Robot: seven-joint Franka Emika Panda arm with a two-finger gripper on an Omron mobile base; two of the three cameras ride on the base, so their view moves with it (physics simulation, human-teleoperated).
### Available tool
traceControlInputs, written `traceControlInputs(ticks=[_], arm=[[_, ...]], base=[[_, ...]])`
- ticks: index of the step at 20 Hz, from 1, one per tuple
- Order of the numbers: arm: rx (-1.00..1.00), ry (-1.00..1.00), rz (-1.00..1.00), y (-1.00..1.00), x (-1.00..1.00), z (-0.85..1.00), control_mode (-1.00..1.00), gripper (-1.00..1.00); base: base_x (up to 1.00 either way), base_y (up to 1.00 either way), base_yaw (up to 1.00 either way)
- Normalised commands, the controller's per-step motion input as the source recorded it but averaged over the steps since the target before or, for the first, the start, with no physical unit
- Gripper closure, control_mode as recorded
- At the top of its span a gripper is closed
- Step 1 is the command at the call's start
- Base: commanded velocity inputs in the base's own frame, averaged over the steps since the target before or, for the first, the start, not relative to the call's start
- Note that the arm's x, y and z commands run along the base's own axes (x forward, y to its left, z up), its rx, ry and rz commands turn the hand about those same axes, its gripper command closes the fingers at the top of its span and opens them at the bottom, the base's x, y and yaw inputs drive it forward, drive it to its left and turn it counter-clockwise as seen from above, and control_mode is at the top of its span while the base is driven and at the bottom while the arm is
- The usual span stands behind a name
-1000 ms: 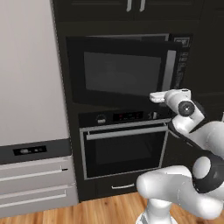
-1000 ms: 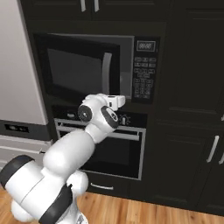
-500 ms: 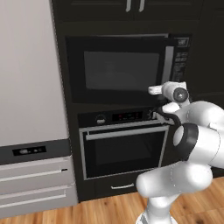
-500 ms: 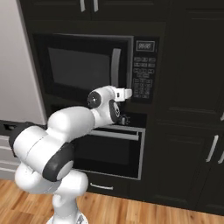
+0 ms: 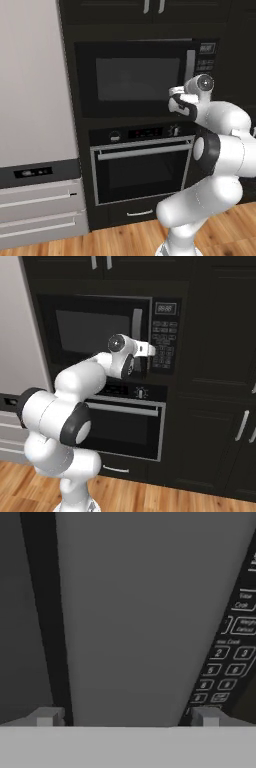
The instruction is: Close the microwave door.
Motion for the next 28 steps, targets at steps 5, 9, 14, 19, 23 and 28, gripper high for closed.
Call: traceControlInputs(ticks=[5,9,14,19,23,28], arm=[[0.08,0.12,0.00,0.00,0.28,0.43,-1.00,-1.00],[0.08,0.00,0.00,0.00,0.34,0.08,-1.00,-1.00],[0.00,-0.07,0.00,0.13,0.33,-0.03,-1.00,-1.00],[0.00,-0.03,0.00,0.02,0.46,-0.03,-1.00,-1.00],[0.00,-0.04,0.00,0.15,0.41,-0.05,-1.00,-1.00],[0.00,0.00,0.00,0.09,0.33,0.00,-1.00,-1.00]], base=[[0.00,0.00,0.00],[0.00,0.00,0.00],[0.00,0.00,0.00],[0.00,0.00,0.00],[0.00,0.00,0.00],[0.00,0.00,0.00]])
